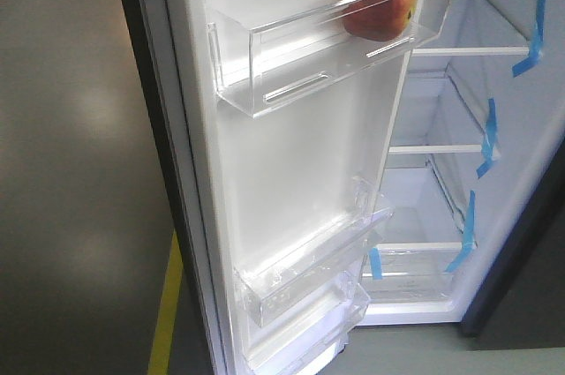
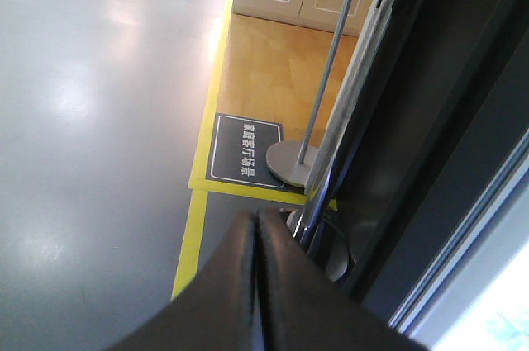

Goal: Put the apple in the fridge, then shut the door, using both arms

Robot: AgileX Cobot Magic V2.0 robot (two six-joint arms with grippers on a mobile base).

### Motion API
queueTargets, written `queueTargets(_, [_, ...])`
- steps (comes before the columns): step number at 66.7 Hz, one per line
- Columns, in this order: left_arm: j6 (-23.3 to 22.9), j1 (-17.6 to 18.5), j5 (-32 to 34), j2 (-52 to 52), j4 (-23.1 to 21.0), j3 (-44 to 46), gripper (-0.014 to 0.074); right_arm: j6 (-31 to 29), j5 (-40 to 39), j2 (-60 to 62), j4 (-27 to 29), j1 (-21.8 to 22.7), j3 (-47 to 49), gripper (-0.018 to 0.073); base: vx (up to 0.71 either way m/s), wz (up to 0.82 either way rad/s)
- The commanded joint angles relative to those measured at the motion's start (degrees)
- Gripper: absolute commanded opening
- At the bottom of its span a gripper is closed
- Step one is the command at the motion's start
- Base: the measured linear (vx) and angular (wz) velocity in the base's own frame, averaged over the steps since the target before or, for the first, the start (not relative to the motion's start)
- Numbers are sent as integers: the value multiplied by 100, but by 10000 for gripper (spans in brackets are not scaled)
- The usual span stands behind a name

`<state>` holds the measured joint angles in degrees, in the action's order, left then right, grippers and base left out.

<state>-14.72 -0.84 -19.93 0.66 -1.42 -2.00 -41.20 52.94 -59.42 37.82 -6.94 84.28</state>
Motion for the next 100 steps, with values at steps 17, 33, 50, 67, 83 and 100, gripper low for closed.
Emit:
queueTargets(17, [-1, 19, 442, 89, -3, -103, -6, 278, -848, 1584, 146, 7, -2037, -5, 0, 0])
queueTargets(33, [-1, 19, 442, 89, -3, -103, -6, 292, -1009, 2457, 141, 7, -3035, -5, 0, 0])
queueTargets(50, [100, 19, 450, 89, 99, -103, -6, 422, -796, 3211, 146, 7, -3922, -5, 0, 0])
queueTargets(67, [94, 19, 451, 89, 609, -103, -6, 438, -645, 3508, 146, 7, -4197, -5, 0, 0])
queueTargets(83, [94, 19, 446, 89, 622, -103, -6, 438, -646, 3521, 146, 7, -4197, -5, 0, 0])
queueTargets(100, [33, 19, 662, 89, 407, -103, -6, 419, -646, 3521, 146, 7, -4197, -5, 0, 0])
